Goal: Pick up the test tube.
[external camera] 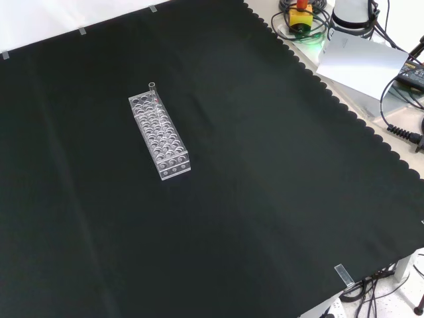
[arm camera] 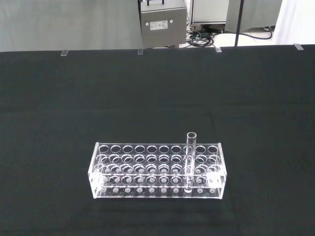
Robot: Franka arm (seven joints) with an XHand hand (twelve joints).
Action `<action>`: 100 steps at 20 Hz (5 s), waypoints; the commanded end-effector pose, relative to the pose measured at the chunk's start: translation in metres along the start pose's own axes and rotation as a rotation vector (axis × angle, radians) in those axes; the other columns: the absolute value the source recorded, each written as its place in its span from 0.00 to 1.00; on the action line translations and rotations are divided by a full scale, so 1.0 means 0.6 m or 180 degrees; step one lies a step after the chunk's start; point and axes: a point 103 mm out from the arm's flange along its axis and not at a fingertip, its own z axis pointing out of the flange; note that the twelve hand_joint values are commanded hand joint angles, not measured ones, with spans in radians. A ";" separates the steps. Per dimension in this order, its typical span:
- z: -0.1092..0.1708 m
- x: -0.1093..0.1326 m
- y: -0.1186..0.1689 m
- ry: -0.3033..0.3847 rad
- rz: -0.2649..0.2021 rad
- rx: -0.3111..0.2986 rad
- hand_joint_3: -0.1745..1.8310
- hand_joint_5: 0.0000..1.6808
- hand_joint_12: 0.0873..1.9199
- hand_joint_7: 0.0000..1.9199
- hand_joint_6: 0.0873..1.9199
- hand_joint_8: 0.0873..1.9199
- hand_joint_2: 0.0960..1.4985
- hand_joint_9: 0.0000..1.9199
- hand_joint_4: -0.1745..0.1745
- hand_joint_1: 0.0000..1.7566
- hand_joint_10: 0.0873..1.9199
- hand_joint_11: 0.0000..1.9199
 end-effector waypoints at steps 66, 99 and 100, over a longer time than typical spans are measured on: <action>0.319 -0.037 0.352 -0.0234 -0.0239 0.1398 0.27 0.28 0.81 0.18 0.00 0.43 0.49 0.10 0.20 0.43 0.46 0.00; 0.465 -0.045 0.356 -0.0569 -0.0200 0.1820 0.35 0.31 0.81 0.41 0.17 0.42 0.43 0.32 0.26 0.46 0.38 0.00; 0.468 -0.045 0.358 -0.0580 -0.0194 0.1823 0.35 0.32 0.81 0.41 0.18 0.42 0.43 0.32 0.26 0.46 0.38 0.00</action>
